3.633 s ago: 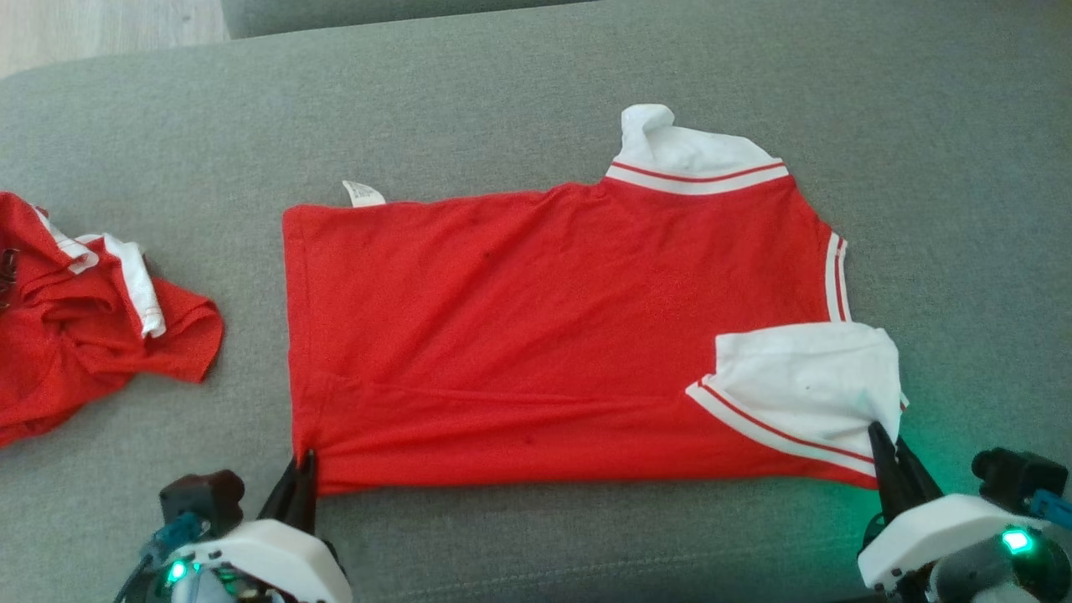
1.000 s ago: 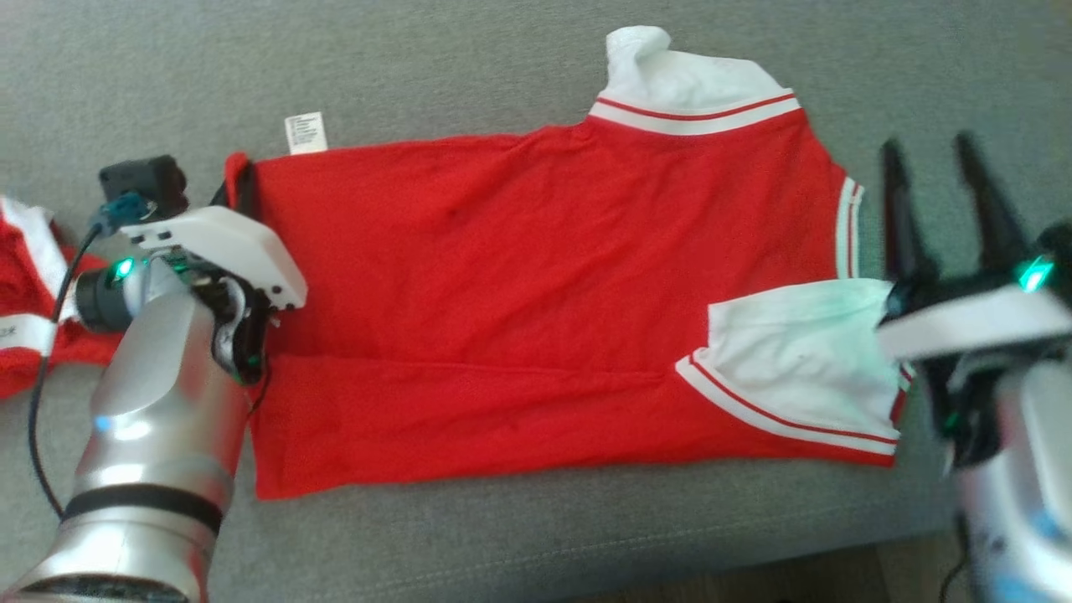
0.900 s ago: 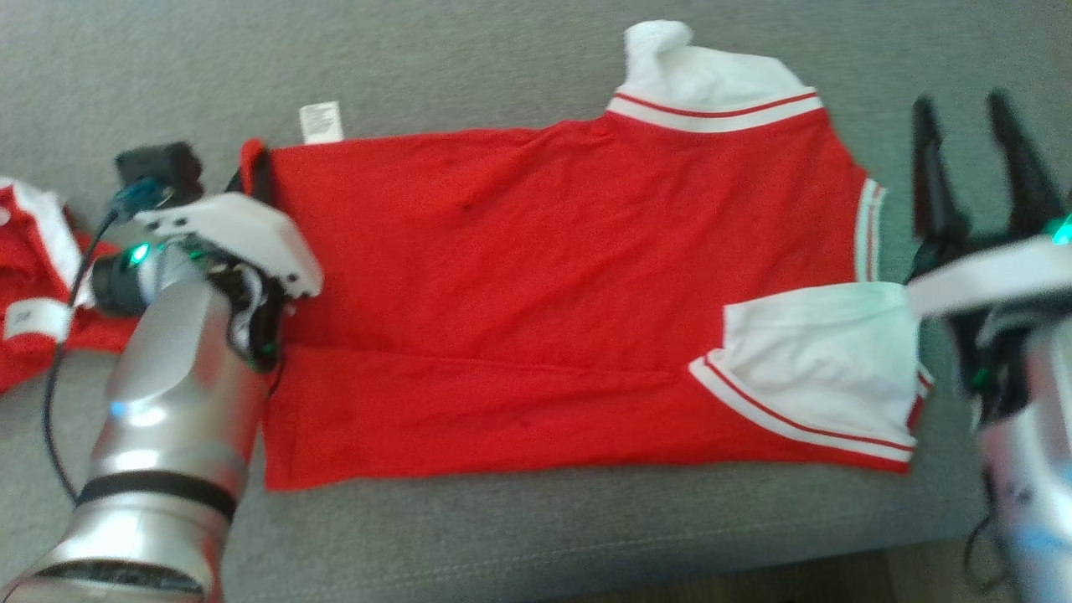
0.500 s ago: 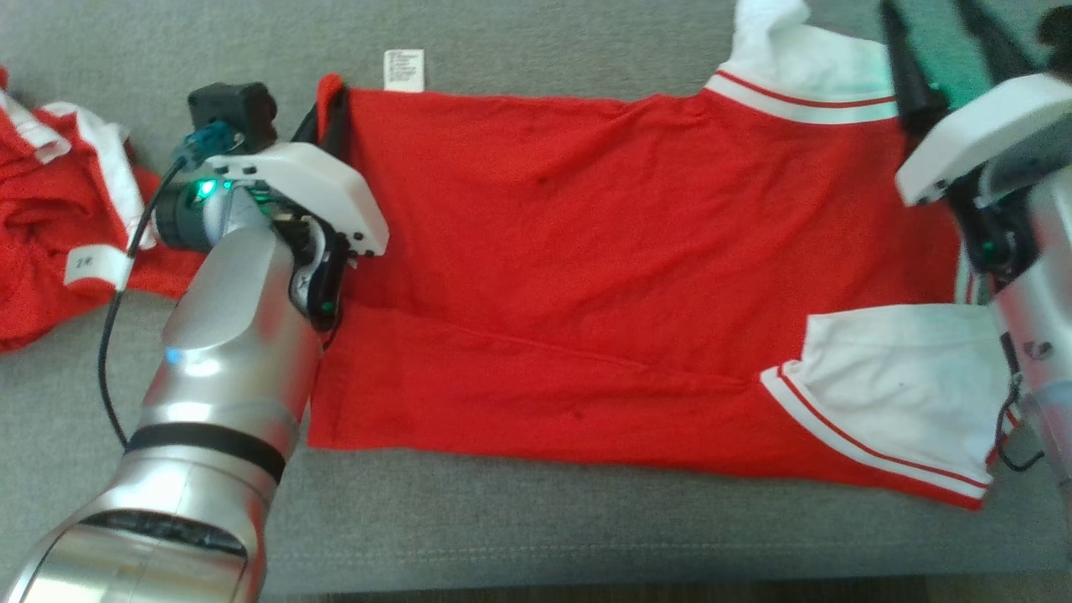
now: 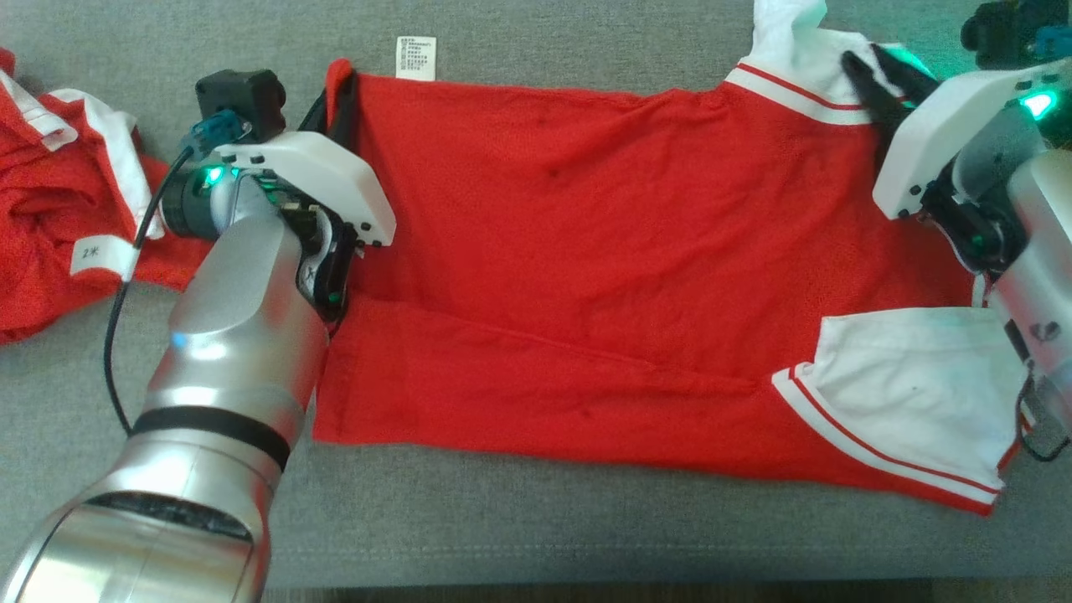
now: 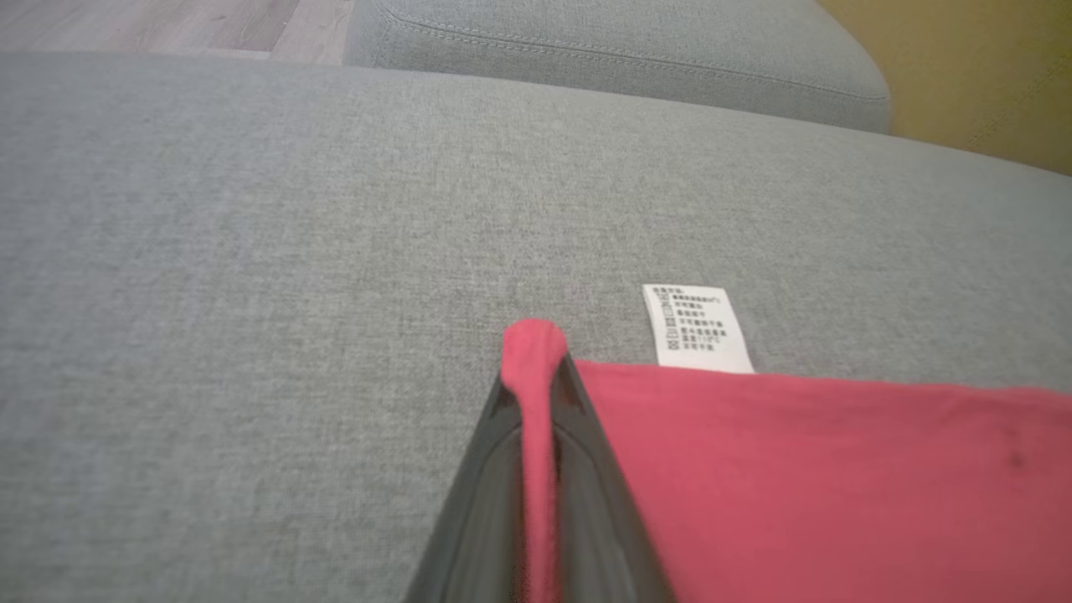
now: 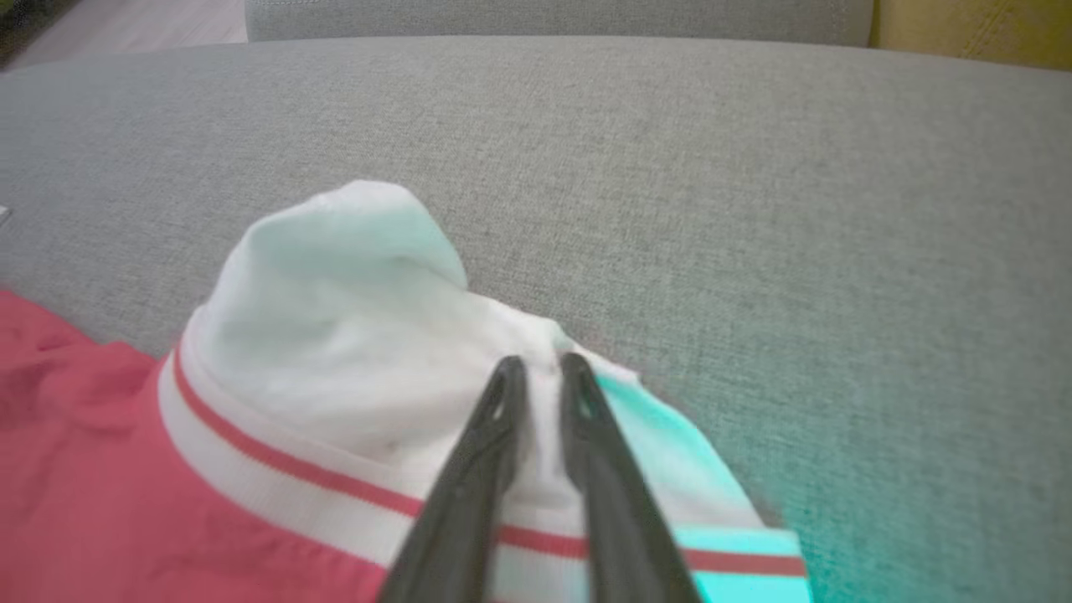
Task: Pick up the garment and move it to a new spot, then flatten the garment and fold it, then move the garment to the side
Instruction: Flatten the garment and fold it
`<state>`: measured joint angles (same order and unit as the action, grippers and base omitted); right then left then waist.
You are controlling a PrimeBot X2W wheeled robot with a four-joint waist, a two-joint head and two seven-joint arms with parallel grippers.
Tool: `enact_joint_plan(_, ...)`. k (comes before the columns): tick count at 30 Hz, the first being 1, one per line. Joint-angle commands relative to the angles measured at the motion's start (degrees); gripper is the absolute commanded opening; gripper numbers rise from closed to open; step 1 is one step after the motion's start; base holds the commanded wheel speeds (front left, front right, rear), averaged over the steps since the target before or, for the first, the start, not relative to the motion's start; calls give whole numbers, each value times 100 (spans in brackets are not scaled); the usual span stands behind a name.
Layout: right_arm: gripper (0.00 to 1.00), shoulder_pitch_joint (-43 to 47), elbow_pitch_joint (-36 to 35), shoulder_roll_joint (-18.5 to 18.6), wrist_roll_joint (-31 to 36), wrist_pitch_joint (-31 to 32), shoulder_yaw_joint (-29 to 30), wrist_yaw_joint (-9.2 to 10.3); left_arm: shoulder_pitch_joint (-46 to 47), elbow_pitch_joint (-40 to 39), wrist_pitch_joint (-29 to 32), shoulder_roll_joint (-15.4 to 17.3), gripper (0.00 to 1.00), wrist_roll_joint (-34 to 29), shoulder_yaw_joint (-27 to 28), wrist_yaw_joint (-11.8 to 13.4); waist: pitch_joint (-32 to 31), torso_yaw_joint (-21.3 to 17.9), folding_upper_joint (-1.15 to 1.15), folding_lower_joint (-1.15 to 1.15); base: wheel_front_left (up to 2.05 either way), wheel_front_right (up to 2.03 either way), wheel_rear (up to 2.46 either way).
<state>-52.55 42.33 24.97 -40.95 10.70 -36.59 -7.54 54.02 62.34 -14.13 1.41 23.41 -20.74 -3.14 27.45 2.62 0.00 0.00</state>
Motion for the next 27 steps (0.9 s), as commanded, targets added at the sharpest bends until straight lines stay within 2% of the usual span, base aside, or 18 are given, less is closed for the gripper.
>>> enact_joint_plan(1, 0, 69, 5, 105, -106, -24, -183, 5, 70, 44, -18, 156, 0, 63, 68, -7, -18, -3, 0, 0, 0, 0, 0)
enact_joint_plan(8, 0, -97, 83, 208, -238, -904, -190, 5, 15, 16, -71, 155, 0, 156, 110, 20, -152, -50, 0, 0, 0, 0, 0)
enact_joint_plan(14, 0, 0, -71, 241, -234, -1511, -169, 5, -215, -497, -83, 254, 0, 183, 298, 106, -238, -125, 0, 0, 0, 0, 0)
enact_joint_plan(21, 0, 552, -663, 375, -204, -2137, 49, 5, -1089, -1767, -85, 415, 0, 136, 659, 265, -390, -265, 0, 0, 0, 0, 0)
enact_joint_plan(27, 0, 1550, -1584, 458, -35, -2366, 510, 5, -2031, -2952, -86, 567, 0, 127, 912, 385, -554, -406, 0, 0, 0, 0, 0)
